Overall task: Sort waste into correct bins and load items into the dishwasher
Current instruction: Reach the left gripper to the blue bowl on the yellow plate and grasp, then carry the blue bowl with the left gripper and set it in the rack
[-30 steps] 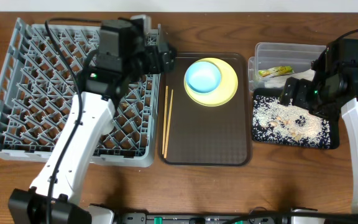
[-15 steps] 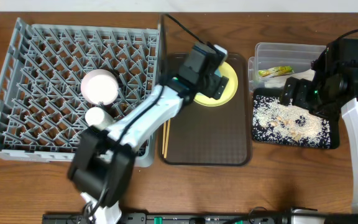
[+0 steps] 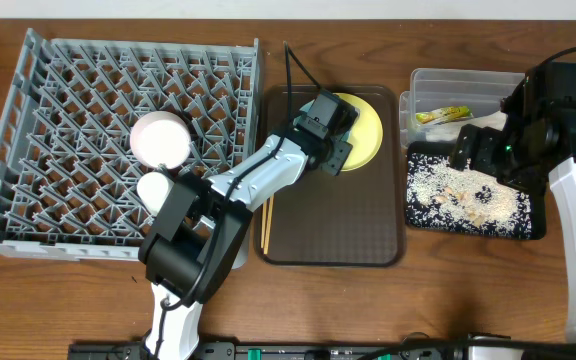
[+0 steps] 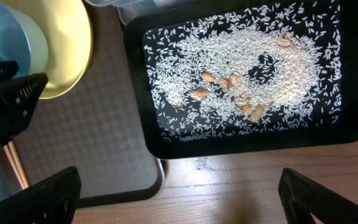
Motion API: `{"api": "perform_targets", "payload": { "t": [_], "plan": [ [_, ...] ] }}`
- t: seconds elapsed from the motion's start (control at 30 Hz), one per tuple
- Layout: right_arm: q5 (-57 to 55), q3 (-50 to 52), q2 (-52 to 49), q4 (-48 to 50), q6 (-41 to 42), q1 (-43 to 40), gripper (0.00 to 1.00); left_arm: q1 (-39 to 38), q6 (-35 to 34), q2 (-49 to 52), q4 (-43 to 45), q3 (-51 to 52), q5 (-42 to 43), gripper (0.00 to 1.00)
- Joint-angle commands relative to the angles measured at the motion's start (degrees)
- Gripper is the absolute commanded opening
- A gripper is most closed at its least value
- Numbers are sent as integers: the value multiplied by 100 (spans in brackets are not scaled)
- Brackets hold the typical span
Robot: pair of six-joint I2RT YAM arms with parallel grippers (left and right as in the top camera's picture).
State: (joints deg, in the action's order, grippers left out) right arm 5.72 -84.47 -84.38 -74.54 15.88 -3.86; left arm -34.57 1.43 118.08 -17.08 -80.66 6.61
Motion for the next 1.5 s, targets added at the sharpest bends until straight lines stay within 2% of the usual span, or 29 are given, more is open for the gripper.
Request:
{"api": "perform_targets", "payload": {
  "t": [0.0, 0.13, 0.37, 0.47, 0.87, 1.17, 1.27, 1.47],
  "plan": [
    [-31, -17, 4, -9, -70, -39, 99, -2, 2, -55, -70, -68, -66, 40],
    [-31, -17, 4, -9, -70, -39, 99, -2, 2, -55, -87, -68, -66, 27],
    [-31, -17, 4, -11, -70, -39, 99, -79, 2, -55, -352, -68, -66, 19],
    [-31, -17, 4, -9, -70, -39, 99, -122, 2, -79, -391, -68, -66, 8],
    [-31, -17, 4, -9, -72, -39, 99, -173, 2, -1113, -437, -70, -66, 7],
    [-33, -17, 4, -9, -74, -42, 99, 424, -127, -2312, -494, -70, -57, 8],
    [-33, -17, 4, -7, -74, -42, 99, 905, -354, -2553, -487, -68, 570, 7],
    [-33, -17, 4, -9, -72, -42, 99, 2168, -835, -2568, -313, -68, 2717, 8]
  ]
}}
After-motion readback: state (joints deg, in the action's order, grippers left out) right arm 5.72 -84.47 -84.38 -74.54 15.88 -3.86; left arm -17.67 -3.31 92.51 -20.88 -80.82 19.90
